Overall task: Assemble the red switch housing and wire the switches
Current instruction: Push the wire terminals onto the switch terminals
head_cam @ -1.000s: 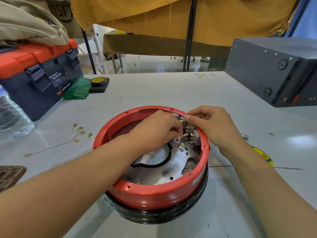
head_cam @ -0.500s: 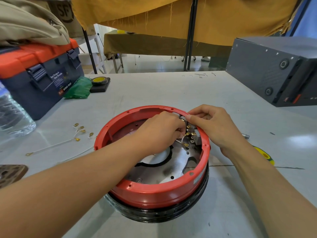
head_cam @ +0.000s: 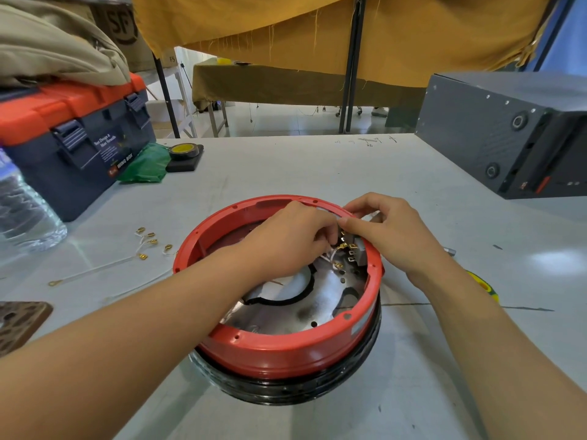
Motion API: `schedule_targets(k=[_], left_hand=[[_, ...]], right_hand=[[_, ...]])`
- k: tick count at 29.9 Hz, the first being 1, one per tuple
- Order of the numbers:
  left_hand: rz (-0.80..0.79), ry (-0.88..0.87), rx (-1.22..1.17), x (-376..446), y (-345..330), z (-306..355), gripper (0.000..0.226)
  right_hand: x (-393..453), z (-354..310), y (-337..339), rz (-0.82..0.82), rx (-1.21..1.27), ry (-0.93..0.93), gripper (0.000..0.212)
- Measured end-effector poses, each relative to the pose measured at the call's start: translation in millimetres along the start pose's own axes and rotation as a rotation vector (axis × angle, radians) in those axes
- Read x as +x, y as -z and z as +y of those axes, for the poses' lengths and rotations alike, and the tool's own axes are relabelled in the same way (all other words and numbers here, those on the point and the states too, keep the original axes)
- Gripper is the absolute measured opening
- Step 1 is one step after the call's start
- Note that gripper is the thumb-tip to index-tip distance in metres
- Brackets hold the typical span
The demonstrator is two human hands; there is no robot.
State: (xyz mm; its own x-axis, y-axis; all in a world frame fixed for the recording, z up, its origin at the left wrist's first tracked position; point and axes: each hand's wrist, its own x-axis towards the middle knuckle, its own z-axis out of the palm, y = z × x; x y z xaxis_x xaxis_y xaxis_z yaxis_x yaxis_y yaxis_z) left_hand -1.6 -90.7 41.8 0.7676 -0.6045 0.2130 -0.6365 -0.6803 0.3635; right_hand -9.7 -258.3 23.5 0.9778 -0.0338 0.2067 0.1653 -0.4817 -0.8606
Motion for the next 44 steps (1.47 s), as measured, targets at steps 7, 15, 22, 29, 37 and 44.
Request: schedule_targets(k=[7,15,22,29,37,44], left_hand=[[-0.135,-0.042,-0.024,-3.7,14.5,8.7,0.014],[-0.150,0.023,-0.048,-2.2,1.6,8.8,0.007],[-0.114,-0.020,-0.040,-4.0,-2.7,5.1,0.007],[-0.114,-0.081,0.030,-4.6,-4.9,6.6,0.012],[-0.122,-0.137,0.054,-3.0,-2.6,6.6,0.011],[-0.118,-0.246,0.116,-3.2,-0.2,3.3,0.013]], right_hand=[[0.2,-1.9,-4.2,0.003,0.004,-0.051,0.011],[-0.4,-1.4,-4.3,0.032,-0.049,-0.064,0.016],[0.5,-1.1,-6.2,0.064,-0.082,-0.042,0.014],[0.9,-1.2,-6.6,0.065,-0.081,-0.037,0.015],[0.9,-0.7,-6.7,0.065,-0.081,-0.035,0.015],[0.7,0.3,-6.1,0.059,-0.078,-0.037,0.013]])
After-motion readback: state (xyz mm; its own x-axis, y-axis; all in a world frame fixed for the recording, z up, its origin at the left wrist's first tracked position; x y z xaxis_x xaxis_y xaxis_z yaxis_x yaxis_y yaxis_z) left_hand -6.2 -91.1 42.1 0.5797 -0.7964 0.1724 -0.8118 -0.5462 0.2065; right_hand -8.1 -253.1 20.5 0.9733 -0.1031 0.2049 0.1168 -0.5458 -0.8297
